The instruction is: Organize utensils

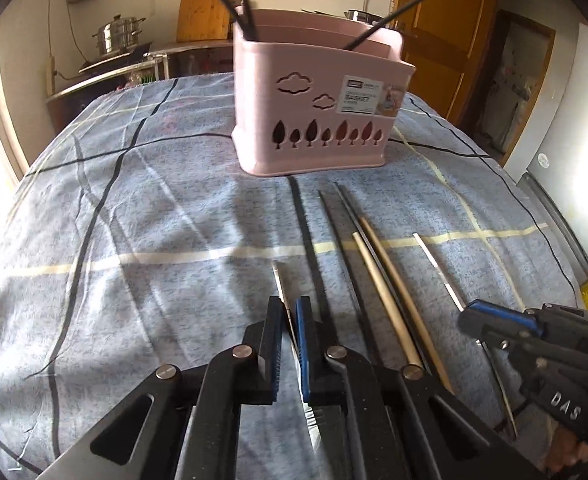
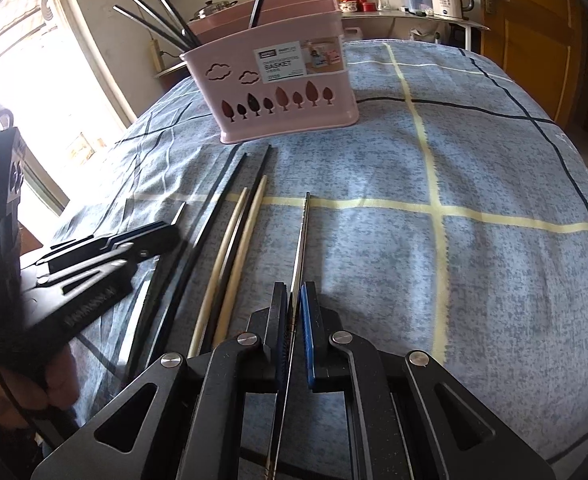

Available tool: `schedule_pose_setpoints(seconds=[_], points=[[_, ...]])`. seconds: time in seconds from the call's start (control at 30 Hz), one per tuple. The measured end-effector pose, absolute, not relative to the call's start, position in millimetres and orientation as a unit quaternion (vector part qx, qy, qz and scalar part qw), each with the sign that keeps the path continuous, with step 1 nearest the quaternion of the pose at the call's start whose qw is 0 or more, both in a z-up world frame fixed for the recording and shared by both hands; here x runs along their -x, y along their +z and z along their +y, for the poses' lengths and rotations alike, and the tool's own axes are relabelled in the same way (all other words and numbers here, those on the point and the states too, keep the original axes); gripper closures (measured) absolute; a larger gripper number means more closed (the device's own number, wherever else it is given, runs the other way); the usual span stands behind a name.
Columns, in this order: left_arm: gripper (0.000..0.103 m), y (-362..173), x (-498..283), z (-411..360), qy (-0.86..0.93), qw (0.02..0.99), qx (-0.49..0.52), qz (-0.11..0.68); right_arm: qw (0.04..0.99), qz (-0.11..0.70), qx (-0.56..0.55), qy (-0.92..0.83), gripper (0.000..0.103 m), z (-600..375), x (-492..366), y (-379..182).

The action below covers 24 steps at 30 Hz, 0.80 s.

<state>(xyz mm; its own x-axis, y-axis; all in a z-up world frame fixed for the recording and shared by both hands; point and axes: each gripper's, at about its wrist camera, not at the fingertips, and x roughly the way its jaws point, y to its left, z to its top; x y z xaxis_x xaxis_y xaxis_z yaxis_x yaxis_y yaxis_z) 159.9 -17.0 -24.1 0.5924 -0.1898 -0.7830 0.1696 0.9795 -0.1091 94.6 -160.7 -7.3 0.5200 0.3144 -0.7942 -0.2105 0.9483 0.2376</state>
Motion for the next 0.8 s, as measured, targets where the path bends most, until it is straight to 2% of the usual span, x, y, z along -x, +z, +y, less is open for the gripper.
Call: schedule_pose_setpoints(seconds=[0.43, 0.7, 0.8], points=[[0.098, -25.0, -179.4, -1.2, -0.131, 0.876, 0.043, 0.462, 0.865, 0.479, -0.012, 0.146, 0.094, -147.3, -133.4, -4.1], [0.097, -23.8, -193.0, -15.1, -0.134, 0.875, 0.004, 0.466, 0.862, 0.485, -0.027, 0.146, 0.094, -146.6, -155.7, -5.6], [0.097, -23.9, -194.8, -22.3, -0.132, 0.876, -0.017, 0.464, 0.861, 0.487, -0.027, 0.146, 0.098, -147.4, -157.6, -6.0]])
